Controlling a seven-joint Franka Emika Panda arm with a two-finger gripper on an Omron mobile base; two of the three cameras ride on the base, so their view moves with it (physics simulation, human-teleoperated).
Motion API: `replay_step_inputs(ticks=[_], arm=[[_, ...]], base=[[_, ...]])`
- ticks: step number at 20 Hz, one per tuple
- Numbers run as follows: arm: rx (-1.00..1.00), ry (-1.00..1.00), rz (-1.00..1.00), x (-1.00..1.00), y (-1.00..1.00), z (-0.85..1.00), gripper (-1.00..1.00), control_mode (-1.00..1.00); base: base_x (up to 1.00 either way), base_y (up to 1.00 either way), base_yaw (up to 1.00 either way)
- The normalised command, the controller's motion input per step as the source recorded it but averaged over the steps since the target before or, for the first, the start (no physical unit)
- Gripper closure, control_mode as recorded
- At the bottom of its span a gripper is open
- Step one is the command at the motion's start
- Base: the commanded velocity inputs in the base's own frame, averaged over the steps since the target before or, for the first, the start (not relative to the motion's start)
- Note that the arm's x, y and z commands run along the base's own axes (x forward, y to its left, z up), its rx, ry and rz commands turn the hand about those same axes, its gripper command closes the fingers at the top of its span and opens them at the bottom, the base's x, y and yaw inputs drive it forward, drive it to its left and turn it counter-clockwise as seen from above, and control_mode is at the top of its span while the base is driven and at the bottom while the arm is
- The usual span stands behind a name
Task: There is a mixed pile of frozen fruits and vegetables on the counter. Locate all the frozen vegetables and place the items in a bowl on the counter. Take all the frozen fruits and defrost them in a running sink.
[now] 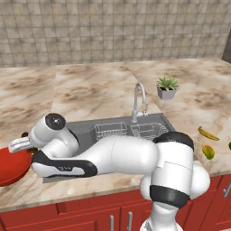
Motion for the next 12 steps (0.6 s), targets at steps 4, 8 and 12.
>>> replay_step_inputs(ticks=[4,8,12], arm=[[0.0,0.0,0.08,-0.08,0.51,-0.28,1.0,-1.0],[0.0,0.0,0.08,-0.17,0.39,-0.42,1.0,-1.0],[0.0,0.0,0.06,-0.09,0.19,-0.27,1.0,-1.0]], base=[[0.0,0.0,0.0],[0.0,0.0,0.0],[0.0,0.0,0.0]])
